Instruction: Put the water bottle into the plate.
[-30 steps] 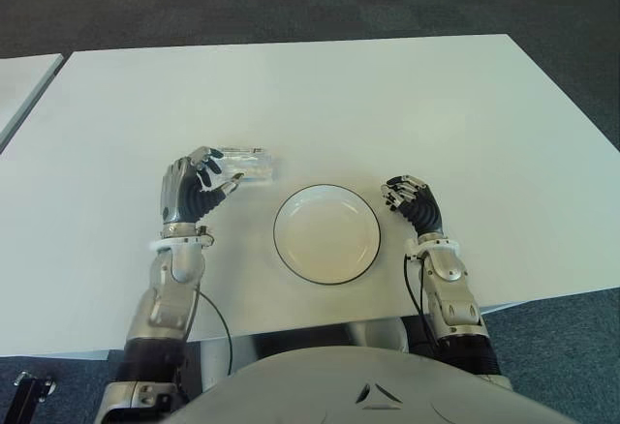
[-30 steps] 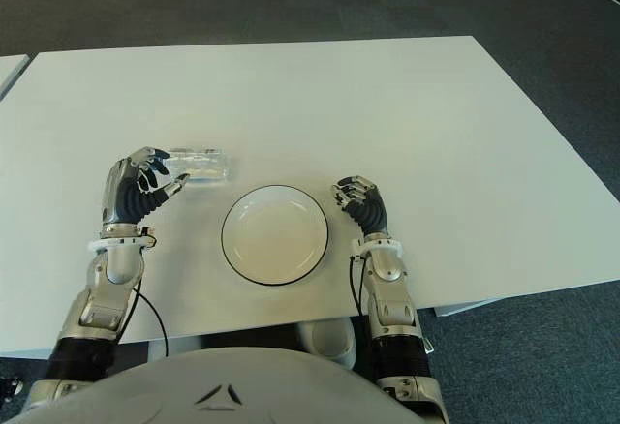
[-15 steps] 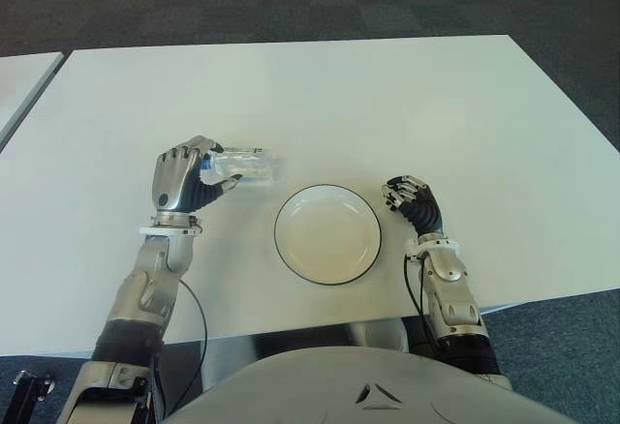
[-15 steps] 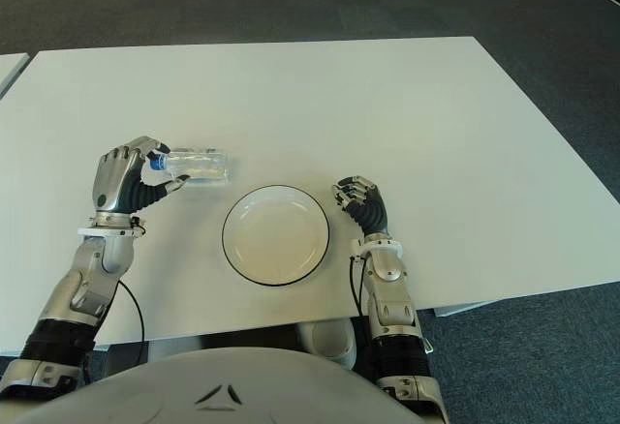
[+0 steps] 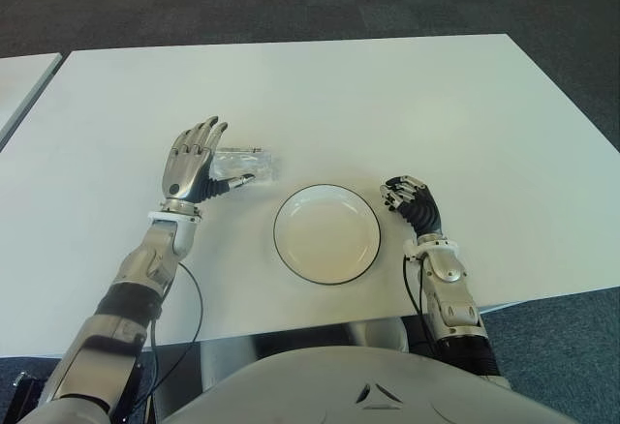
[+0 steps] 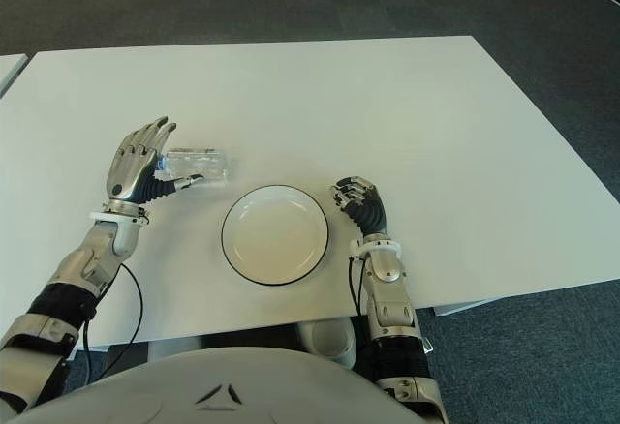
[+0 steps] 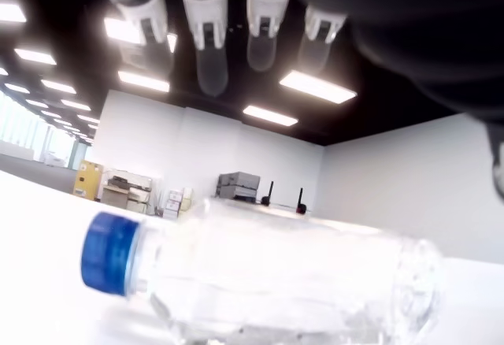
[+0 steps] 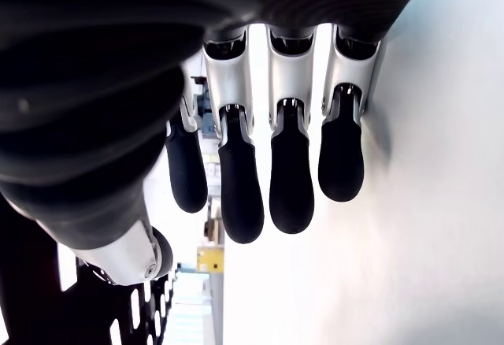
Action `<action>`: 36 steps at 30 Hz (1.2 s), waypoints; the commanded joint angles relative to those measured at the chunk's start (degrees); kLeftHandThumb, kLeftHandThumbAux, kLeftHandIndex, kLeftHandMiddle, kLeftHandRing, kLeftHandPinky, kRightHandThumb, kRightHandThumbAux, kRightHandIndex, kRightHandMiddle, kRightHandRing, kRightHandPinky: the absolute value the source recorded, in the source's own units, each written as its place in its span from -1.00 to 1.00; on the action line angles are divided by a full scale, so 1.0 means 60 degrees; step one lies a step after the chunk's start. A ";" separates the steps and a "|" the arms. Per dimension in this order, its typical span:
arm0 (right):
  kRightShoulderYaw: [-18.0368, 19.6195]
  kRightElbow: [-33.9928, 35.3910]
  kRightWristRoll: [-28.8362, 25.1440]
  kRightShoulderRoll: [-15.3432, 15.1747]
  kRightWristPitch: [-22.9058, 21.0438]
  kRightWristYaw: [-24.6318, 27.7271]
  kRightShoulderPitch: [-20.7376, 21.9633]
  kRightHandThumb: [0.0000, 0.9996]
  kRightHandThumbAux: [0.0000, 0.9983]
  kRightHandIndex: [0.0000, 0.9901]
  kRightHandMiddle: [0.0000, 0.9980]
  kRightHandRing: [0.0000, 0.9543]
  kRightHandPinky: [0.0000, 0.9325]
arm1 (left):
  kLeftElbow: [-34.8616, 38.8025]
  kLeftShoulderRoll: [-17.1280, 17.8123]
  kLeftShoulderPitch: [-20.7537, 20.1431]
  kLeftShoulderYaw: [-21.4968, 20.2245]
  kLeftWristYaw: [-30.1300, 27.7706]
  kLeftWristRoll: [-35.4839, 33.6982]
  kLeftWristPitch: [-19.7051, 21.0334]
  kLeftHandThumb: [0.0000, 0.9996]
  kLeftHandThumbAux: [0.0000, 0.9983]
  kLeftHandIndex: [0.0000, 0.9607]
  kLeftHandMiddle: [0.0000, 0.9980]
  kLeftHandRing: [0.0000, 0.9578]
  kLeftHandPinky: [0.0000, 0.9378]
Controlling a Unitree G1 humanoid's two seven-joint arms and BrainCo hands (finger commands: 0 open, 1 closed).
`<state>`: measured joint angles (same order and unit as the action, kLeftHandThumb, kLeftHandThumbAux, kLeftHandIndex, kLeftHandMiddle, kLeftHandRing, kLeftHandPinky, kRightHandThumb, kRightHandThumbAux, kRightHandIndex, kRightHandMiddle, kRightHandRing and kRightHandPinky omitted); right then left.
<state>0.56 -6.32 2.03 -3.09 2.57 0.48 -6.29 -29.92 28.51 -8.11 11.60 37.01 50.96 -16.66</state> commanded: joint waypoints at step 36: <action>-0.0062 -0.0079 0.0101 0.0006 -0.0150 -0.0123 -0.0400 0.41 0.46 -0.13 0.18 0.25 0.30 | -0.4932 -0.0426 -0.2406 0.2661 0.0009 -0.0325 -0.1264 0.06 -0.65 -1.00 -1.00 -1.00 -1.00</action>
<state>0.36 -5.80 2.32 -3.16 2.95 -0.16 -7.25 -56.36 26.96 -22.27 25.79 39.22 48.90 -23.71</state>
